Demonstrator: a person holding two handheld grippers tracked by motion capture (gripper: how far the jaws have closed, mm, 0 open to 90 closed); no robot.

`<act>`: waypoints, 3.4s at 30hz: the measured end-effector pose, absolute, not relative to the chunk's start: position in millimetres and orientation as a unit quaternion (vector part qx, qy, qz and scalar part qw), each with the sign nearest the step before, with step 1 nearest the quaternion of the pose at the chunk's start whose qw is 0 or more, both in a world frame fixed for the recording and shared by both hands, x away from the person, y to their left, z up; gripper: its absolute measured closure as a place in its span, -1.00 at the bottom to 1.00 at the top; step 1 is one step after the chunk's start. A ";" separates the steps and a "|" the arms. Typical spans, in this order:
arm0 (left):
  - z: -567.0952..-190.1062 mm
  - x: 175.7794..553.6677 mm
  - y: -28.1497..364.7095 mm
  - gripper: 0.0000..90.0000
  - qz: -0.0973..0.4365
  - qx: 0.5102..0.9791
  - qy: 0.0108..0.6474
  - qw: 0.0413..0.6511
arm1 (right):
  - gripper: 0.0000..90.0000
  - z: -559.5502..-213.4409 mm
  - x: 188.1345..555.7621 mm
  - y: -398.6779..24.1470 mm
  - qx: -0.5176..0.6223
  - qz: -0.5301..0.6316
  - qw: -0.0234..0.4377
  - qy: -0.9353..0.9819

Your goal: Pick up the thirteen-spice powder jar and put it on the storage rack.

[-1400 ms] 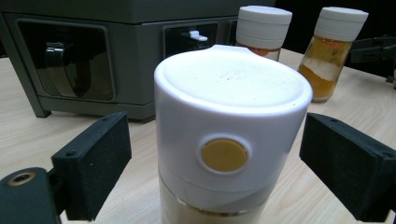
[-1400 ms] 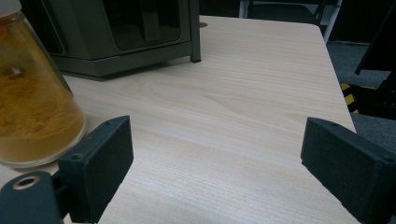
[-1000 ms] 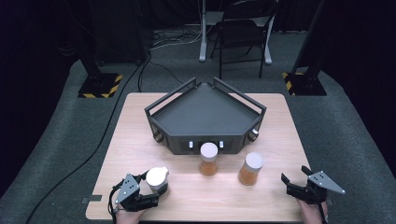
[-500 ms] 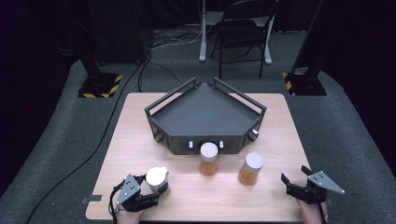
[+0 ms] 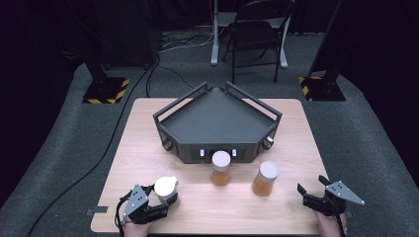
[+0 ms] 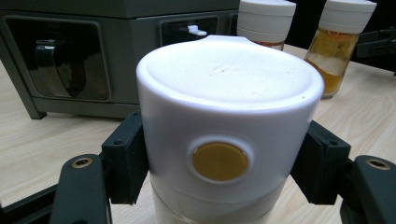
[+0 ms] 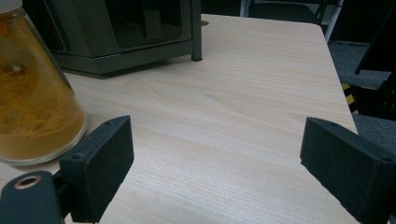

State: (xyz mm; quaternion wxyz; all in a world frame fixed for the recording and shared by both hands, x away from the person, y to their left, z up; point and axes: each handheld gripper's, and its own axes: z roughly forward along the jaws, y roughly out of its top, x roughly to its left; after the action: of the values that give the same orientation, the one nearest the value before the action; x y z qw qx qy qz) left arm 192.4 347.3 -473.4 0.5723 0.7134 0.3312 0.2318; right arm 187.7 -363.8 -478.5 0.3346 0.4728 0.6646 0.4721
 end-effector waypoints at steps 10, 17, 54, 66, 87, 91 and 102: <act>-471.9 194.6 347.5 -0.32 0.223 0.716 0.329 0.574 | -0.81 -478.3 188.2 -364.3 0.473 0.472 0.333 0.665; -470.3 194.3 348.3 -0.32 0.223 0.709 0.332 0.581 | -0.81 -478.5 188.4 -364.7 0.473 0.474 0.332 0.664; -397.3 235.0 320.9 -0.31 0.244 0.709 0.331 0.573 | -0.81 -480.7 186.4 -366.2 0.472 0.480 0.334 0.659; -372.5 249.3 311.7 -0.31 0.255 0.710 0.324 0.570 | -0.80 -480.1 186.8 -365.4 0.473 0.478 0.335 0.660; -341.3 272.9 303.7 -0.31 0.274 0.687 0.342 0.580 | -0.80 -480.0 187.1 -365.9 0.473 0.478 0.333 0.660; -338.3 280.5 301.2 -0.31 0.276 0.682 0.348 0.581 | -0.80 -479.9 187.3 -366.0 0.474 0.479 0.332 0.660; -331.6 303.8 288.8 -0.31 0.288 0.674 0.368 0.573 | -0.80 -479.8 187.4 -366.0 0.473 0.478 0.332 0.661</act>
State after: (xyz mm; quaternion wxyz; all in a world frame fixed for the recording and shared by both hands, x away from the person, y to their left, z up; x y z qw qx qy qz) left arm 303.8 288.8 -331.6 0.5726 0.6739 0.3676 0.2880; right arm 187.4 -366.0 -479.8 0.3324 0.4729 0.6611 0.4783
